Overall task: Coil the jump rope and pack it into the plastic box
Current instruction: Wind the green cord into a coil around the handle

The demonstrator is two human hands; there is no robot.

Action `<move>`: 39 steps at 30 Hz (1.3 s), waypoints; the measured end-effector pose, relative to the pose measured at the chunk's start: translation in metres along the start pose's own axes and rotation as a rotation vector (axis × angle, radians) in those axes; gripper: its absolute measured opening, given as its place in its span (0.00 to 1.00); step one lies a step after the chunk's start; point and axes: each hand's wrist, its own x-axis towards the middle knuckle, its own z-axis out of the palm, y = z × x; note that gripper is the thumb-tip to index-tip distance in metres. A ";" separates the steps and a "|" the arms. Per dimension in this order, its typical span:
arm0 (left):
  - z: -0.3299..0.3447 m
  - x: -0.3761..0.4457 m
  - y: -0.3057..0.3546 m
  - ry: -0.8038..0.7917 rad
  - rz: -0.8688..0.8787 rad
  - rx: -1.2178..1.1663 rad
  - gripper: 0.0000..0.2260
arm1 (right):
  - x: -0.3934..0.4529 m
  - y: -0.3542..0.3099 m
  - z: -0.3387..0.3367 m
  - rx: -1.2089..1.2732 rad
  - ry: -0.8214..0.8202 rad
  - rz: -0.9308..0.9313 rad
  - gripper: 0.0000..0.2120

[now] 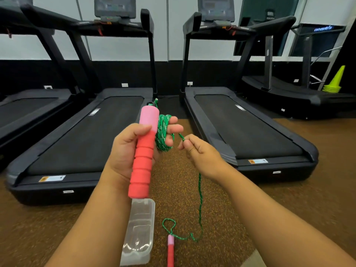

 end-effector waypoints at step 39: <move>-0.025 -0.010 -0.031 0.389 -0.013 0.121 0.15 | -0.033 -0.066 -0.008 -0.594 -0.143 -0.403 0.16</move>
